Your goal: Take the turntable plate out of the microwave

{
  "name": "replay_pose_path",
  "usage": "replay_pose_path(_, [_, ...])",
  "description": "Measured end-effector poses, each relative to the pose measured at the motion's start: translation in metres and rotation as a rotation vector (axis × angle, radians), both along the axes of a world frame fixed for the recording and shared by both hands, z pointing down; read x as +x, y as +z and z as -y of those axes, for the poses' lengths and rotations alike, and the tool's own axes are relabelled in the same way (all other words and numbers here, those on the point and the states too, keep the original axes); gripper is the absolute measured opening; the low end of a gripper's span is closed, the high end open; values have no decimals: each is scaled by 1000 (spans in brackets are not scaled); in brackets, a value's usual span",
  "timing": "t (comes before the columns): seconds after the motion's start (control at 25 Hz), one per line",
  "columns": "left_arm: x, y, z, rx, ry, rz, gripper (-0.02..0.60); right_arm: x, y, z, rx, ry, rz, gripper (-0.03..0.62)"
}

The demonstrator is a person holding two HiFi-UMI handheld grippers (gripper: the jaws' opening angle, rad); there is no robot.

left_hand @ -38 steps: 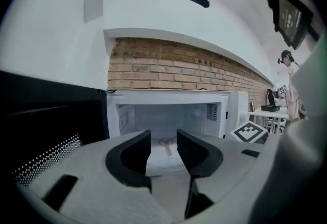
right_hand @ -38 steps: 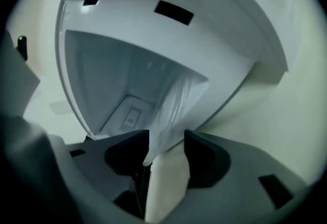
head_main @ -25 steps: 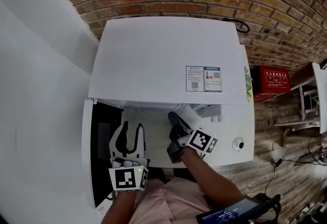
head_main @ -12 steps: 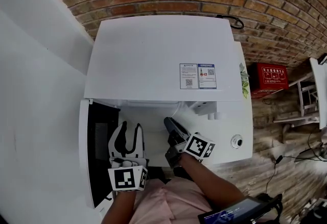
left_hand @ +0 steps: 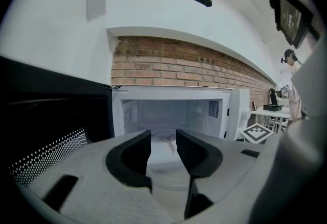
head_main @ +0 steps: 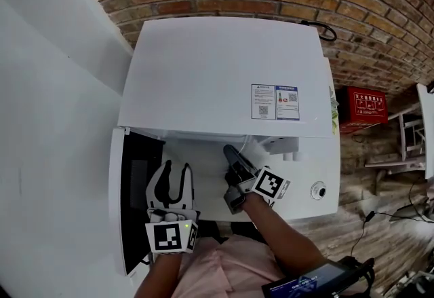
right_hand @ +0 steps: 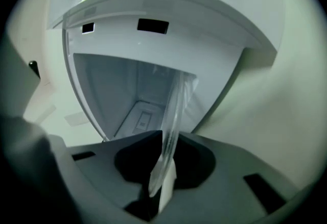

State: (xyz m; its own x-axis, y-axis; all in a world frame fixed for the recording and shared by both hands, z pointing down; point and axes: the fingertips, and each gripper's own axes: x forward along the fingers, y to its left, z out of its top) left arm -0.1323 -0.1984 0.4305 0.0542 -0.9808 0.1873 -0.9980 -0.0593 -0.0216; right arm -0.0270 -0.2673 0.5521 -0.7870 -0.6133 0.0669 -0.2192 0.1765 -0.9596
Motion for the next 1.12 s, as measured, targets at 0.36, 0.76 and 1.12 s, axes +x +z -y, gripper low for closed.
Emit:
replay_pose_path(0.36, [2,3,3,-3,3,-5,153,-5,10,-38,-46,-36,36,60])
replay_pose_path(0.76, [-8,4,3,-5,-6,-1,153,-23,6,-20,-23,-86,157,147])
replay_pose_path(1.12, [-15,9,-4,-19,-18,-11,152,-23,16,-14,-55,-87,146,31])
